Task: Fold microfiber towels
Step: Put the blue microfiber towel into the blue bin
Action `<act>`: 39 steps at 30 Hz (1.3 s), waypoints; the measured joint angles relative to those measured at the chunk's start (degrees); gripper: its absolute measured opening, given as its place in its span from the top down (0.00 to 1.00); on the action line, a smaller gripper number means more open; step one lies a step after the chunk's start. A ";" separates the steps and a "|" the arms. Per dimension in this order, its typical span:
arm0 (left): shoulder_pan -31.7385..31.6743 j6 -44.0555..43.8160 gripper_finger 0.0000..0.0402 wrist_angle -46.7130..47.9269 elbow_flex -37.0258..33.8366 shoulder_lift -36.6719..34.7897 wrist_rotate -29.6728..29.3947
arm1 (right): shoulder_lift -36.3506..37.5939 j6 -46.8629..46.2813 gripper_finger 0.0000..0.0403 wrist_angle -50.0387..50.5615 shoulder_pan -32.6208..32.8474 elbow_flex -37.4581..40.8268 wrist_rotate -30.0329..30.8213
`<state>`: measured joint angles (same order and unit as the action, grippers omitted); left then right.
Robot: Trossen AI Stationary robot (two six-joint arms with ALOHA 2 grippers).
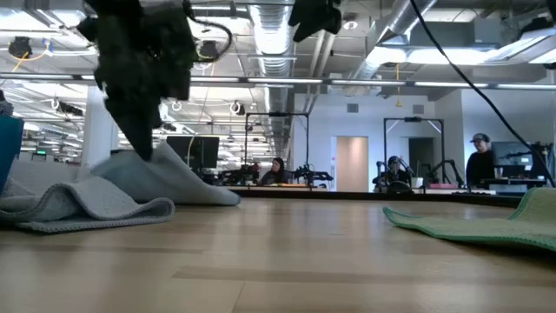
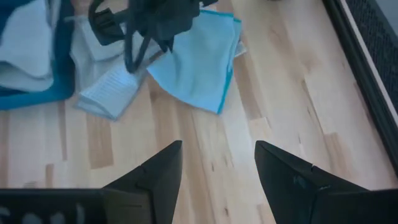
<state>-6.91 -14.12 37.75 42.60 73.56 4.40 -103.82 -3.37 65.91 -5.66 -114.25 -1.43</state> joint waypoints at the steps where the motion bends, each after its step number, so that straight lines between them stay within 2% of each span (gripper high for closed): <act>1: 0.78 -1.35 1.00 0.96 0.05 -1.38 0.46 | 0.19 -0.23 0.44 -0.31 0.30 0.00 0.00; 11: 11.96 -18.45 1.00 10.58 1.87 -16.09 2.50 | 1.69 -3.30 0.44 0.24 2.62 0.00 0.10; 18: 22.89 -34.57 1.00 19.25 6.49 -20.01 1.79 | 1.52 -4.29 0.44 0.55 4.58 0.00 0.16; 29: 40.41 -55.58 1.00 19.70 12.67 -18.25 -3.95 | 1.52 -4.38 0.44 0.33 7.02 0.00 1.97; 39: 55.72 -72.34 1.00 16.02 17.48 -7.87 -6.07 | 1.49 -5.25 0.44 0.33 7.95 0.00 4.76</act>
<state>48.81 -86.45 53.77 60.08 65.68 -1.67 -102.33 -8.62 66.23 2.29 -114.26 3.33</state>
